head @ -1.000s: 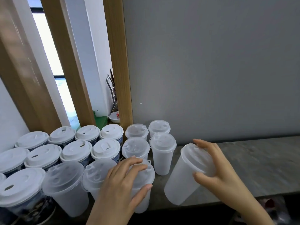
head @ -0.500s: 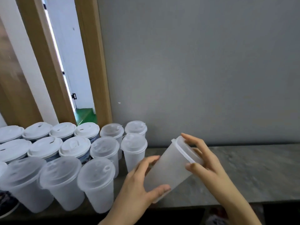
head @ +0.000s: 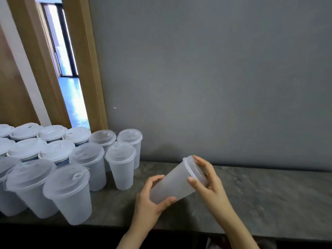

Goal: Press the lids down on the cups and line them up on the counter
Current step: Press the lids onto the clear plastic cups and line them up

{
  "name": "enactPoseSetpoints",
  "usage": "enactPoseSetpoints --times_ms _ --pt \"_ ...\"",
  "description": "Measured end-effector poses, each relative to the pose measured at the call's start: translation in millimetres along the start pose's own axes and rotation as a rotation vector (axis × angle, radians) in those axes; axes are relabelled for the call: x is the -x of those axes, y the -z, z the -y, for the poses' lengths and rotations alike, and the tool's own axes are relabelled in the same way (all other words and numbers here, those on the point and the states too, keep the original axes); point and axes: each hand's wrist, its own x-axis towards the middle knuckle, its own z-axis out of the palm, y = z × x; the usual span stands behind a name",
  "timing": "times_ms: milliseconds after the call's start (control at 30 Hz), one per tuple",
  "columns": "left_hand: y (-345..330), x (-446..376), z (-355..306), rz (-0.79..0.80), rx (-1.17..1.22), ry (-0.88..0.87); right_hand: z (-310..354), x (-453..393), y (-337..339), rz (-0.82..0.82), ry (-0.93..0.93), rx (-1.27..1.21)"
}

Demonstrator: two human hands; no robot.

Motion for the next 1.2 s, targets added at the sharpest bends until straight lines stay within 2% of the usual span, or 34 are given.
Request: enactPoseSetpoints --times_ms 100,333,433,567,700,833,933,1067,1200 --pt "-10 -2 16 -0.121 0.033 0.067 -7 -3 6 0.082 -0.008 0.051" --pt "-17 -17 21 -0.206 -0.079 0.232 -2 -18 2 0.192 0.04 0.068" --pt "-17 -11 24 -0.31 -0.085 0.154 -4 -24 -6 0.165 0.008 0.029" --pt "-17 -8 29 -0.217 -0.112 -0.011 -8 -35 -5 0.108 0.037 -0.024" --pt "-14 -10 34 -0.048 -0.072 0.05 -9 -43 1 0.142 0.082 0.031" --pt "-10 -10 37 0.012 0.004 0.083 -10 -43 -2 0.138 0.102 0.081" --pt "-10 -7 36 -0.039 0.013 0.054 -12 -41 -3 0.079 0.12 0.144" --pt "-14 -6 32 -0.235 -0.108 0.032 -12 -42 -2 0.065 0.068 0.194" --pt "-15 -6 33 -0.245 -0.202 0.0 -10 -41 -6 -0.008 0.002 0.089"
